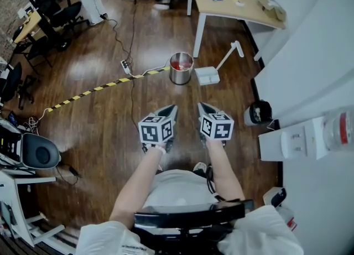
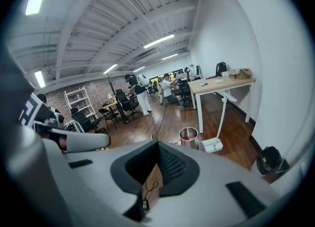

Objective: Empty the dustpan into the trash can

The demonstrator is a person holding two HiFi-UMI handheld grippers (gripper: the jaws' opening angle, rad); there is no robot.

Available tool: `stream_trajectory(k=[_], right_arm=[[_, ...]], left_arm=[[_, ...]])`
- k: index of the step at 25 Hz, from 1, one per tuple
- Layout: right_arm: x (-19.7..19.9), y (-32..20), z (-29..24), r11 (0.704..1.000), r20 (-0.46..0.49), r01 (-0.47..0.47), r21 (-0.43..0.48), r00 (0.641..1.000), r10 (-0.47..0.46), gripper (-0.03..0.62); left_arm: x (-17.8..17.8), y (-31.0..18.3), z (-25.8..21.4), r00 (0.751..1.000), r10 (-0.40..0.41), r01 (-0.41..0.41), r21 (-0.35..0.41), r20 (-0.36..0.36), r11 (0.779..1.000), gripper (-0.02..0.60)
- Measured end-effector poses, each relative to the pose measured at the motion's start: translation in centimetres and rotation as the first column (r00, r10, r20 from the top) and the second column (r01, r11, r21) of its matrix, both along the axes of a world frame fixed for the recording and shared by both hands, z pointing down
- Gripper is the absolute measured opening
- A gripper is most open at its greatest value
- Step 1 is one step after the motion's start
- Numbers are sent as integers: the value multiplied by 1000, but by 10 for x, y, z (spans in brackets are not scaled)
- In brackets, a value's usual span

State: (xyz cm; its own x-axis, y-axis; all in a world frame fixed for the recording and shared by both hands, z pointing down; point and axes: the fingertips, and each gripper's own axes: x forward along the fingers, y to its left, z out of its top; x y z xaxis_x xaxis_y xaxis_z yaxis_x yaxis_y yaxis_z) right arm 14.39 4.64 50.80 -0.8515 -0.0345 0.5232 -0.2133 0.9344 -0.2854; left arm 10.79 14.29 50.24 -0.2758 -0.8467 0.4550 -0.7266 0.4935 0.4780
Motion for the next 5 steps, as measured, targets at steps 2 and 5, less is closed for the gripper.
stream_trajectory(k=[2, 5], right_arm=[[1, -3, 1, 1000, -3, -1, 0, 1000, 1, 3], [1, -6, 2, 1000, -6, 0, 1, 1000, 0, 3]], left_arm=[[3, -3, 2, 1000, 2, -2, 3, -6, 1000, -2], [7, -7, 6, 1000, 8, -8, 8, -16, 1000, -2]])
